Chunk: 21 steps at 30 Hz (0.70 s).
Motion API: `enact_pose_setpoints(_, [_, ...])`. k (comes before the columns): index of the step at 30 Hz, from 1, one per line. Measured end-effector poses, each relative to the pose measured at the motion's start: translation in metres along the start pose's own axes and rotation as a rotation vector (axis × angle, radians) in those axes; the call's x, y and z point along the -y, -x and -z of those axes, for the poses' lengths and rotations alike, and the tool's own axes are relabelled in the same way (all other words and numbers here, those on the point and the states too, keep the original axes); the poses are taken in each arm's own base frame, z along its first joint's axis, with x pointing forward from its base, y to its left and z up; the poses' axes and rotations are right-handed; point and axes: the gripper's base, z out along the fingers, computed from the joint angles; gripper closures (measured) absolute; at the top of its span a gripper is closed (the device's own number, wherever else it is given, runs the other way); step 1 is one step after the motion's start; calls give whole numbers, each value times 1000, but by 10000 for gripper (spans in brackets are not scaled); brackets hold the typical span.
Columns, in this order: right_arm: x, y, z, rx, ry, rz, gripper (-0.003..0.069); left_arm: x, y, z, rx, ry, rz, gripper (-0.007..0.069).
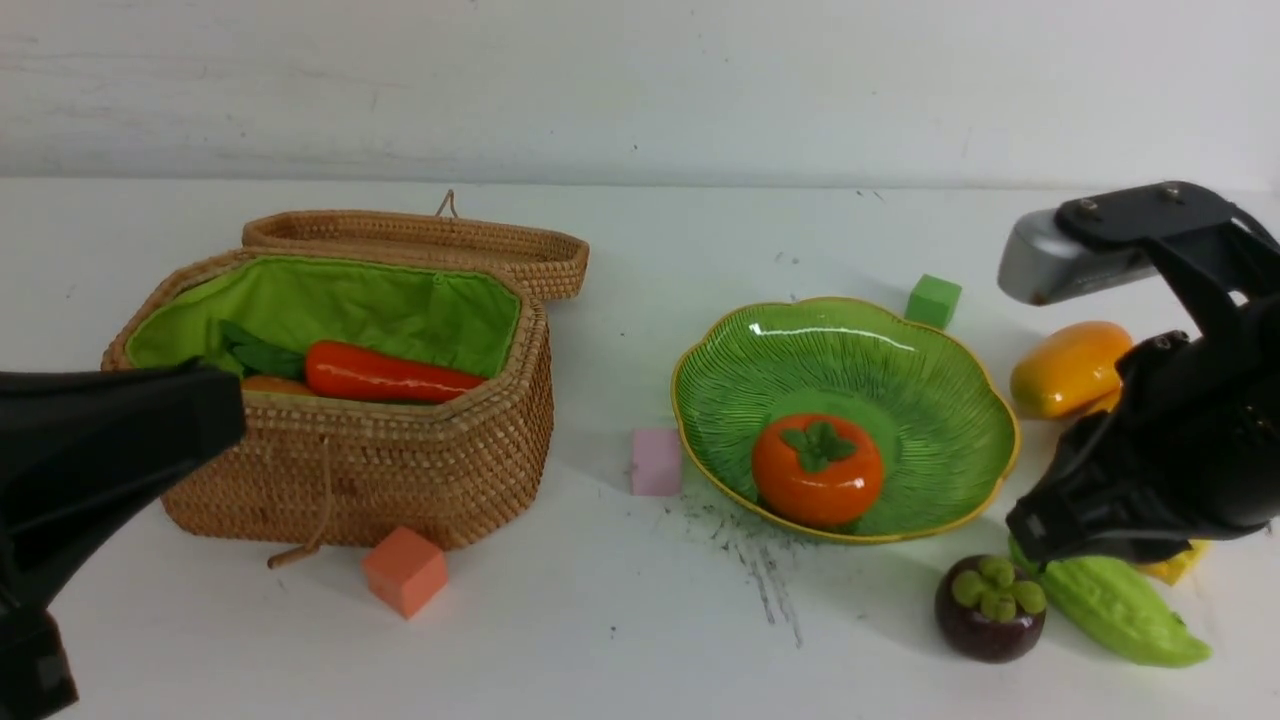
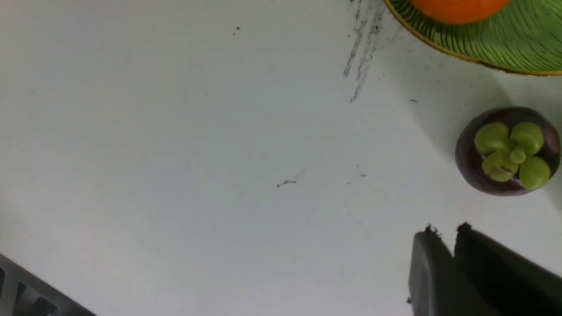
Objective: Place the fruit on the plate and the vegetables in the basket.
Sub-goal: Use the right arm to grab a mangosteen and put it into the right plate
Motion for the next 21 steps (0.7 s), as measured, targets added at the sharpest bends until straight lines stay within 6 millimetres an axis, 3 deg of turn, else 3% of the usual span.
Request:
enact_pose_setpoints(9, [25,5,-35,-141,-170,-92,501,-2,6,0,63,19,-12,638])
enact_pose_setpoints(15, [61,7,-77,-271,-211,-219,334,-1,5,0,52,15,-46,638])
enact_pose_setpoints(21, [88,10,-110,-281,-184,-340,186,0,2,0,23,6,-48,638])
